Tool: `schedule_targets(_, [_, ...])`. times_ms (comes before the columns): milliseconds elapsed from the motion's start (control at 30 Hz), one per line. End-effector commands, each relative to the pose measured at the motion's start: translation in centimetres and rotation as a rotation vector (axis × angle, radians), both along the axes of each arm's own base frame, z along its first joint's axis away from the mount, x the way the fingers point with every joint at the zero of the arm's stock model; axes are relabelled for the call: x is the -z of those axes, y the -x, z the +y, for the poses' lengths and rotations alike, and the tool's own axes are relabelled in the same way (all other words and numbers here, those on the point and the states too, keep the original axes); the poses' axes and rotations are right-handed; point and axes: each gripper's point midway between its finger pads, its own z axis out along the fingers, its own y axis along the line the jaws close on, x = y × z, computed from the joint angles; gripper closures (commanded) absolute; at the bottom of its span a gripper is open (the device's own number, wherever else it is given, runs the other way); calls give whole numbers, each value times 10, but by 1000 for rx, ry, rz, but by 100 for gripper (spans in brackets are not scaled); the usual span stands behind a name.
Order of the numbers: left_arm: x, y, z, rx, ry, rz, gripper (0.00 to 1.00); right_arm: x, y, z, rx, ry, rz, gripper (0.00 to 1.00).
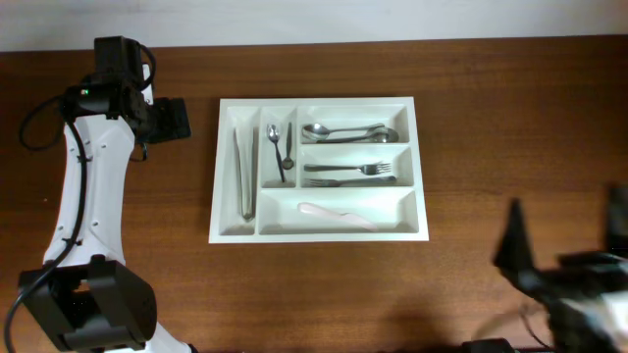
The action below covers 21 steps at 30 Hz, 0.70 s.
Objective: Pack container
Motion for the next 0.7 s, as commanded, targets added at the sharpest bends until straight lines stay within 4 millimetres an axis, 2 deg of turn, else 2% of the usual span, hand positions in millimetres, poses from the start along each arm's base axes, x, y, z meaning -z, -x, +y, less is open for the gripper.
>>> schedule_targets(0, [-12,0,1,-9,5,-31,1,62,-27,0,-8,-45,111,1])
schedule_targets(167, [-12,0,1,-9,5,-31,1,134,-51,0,-4,-50,217,1])
schedule_targets(300, [-12,0,1,-9,5,-31,1,175,-58,0,2,-49,258,1])
schedule_targets(367, [-12,0,1,-10,5,-31,1,192,-60,0,2,-49,263,2])
schedule_targets(667, [-12,0,1,-10,5,-31,1,237,-66,-1,6,-48,298,1])
